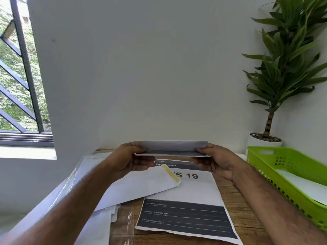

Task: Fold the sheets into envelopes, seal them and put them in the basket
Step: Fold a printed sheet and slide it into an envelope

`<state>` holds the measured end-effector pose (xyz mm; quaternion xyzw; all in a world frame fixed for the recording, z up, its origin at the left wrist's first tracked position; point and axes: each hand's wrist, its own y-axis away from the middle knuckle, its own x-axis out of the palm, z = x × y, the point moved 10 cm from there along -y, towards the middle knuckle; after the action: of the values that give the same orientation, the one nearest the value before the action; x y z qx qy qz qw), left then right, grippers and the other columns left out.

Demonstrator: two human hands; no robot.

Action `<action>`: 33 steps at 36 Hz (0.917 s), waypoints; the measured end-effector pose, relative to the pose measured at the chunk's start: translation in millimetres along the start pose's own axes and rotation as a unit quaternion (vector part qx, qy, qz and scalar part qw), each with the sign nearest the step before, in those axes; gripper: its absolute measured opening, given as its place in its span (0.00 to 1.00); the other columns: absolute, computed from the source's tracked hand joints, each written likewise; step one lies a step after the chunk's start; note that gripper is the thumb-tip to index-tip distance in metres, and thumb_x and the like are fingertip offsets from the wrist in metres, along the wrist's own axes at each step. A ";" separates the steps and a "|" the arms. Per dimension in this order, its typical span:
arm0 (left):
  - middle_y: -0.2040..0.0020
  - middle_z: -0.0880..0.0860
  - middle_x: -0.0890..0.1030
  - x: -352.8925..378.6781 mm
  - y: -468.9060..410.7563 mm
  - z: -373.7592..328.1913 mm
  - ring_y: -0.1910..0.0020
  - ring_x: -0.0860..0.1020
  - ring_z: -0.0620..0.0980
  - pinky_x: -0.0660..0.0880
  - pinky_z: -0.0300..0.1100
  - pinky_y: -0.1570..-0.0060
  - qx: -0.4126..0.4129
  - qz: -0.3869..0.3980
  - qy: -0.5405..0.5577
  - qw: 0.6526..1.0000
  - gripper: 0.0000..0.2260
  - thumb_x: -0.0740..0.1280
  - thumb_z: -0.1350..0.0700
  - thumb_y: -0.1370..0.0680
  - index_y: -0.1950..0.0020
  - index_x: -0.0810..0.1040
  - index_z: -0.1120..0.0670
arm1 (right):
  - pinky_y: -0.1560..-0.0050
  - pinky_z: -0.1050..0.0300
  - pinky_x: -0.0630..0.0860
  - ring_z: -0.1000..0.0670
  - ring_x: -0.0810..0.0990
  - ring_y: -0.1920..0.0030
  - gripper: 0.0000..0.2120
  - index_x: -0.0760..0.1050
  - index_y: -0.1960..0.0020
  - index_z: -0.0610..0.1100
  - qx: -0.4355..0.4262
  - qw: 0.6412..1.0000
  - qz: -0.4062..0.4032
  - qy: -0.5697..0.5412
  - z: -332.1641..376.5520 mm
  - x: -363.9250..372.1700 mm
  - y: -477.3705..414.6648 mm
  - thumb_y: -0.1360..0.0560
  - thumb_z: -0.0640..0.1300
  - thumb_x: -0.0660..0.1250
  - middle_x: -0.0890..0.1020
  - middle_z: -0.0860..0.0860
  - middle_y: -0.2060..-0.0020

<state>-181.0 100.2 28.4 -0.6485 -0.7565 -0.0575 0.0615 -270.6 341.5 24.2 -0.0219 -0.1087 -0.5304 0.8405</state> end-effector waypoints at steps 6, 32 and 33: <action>0.49 0.69 0.84 5.5 -0.5 2.3 0.56 0.86 0.61 0.84 0.48 0.62 -0.037 0.020 0.166 0.985 0.20 0.52 0.60 0.19 0.44 0.77 0.71 | 0.68 0.55 0.83 0.41 0.87 0.59 0.17 0.78 0.44 0.33 -0.004 0.997 0.016 -0.075 3.7 6.6 2.5 0.18 0.41 0.54 0.85 0.34 0.53; 0.56 0.63 0.82 -4.3 -10.2 0.3 0.60 0.84 0.58 0.83 0.49 0.64 0.025 -0.013 0.060 0.998 0.10 0.64 0.76 0.26 0.52 0.80 0.65 | 0.62 0.48 0.85 0.42 0.85 0.55 0.10 0.81 0.47 0.37 -0.031 0.999 0.006 0.021 5.8 6.4 -1.1 0.26 0.28 0.69 0.84 0.41 0.53; 0.57 0.63 0.82 -6.3 -11.0 1.3 0.61 0.84 0.58 0.83 0.49 0.66 0.024 -0.017 0.063 0.998 0.10 0.64 0.76 0.26 0.54 0.80 0.64 | 0.65 0.51 0.85 0.43 0.86 0.58 0.09 0.81 0.50 0.38 -0.030 0.999 0.009 0.019 5.0 6.9 -0.5 0.25 0.28 0.68 0.84 0.42 0.56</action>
<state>-191.0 92.7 26.0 -0.6288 -0.7633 -0.0817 0.1236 -269.0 336.0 30.4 -0.0383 -0.0763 -0.5259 0.8463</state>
